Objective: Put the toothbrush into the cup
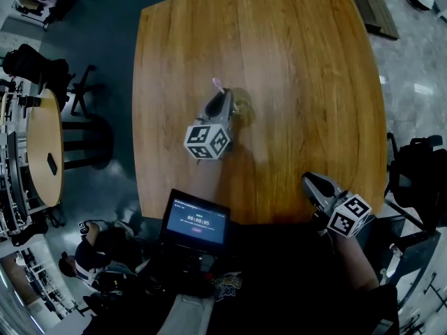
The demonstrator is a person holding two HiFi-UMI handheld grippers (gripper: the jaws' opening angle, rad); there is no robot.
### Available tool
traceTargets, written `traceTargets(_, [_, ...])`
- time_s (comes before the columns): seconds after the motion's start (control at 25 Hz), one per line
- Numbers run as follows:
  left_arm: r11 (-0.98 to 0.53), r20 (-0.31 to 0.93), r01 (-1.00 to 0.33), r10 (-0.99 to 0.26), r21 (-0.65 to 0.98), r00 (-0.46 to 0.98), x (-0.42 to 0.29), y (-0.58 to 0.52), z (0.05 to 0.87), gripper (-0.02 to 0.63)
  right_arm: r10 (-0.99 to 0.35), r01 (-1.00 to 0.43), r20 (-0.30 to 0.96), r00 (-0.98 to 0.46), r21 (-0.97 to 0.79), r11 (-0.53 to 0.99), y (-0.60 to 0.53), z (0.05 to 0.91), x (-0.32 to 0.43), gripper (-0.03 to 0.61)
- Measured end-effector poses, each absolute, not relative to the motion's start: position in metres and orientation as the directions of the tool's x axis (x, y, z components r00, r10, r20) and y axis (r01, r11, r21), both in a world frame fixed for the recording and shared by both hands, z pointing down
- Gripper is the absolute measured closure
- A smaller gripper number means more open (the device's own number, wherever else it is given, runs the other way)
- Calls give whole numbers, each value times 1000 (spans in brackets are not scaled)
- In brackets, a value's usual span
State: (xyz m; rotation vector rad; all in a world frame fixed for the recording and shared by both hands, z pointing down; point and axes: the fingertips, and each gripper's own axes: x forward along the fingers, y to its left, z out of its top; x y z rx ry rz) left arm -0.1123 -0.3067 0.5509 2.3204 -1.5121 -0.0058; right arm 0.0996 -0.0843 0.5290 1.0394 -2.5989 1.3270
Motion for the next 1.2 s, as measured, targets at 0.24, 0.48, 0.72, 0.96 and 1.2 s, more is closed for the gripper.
traceTargets(0.24, [-374,195,-880,-878,292,437,-114,-303,546,528,-543,-579,324,-774,-709,402,-82,531,98,551])
traceTargets(0.48, [-367,141,-880,-896,300,421,-126,-277,521,548,-565,-562,278,-777,-710,424,-89,520,97,552])
traceTargets(0.72, [-436,44,-801,-868,410,495,-144,-197,470,597,-597,-529,189,-780,-708,467,-94,497,65,545])
traceTargets(0.96, [-492,90,-696,-780,523,619,-124,-93,470,607,-616,-509,124,-778,-700,502,-73,478,36,549])
traceTargets(1.2, [-518,93,-601,-706,608,702,-57,-24,484,611,-560,-452,76,-825,-686,571,-39,462,25,555])
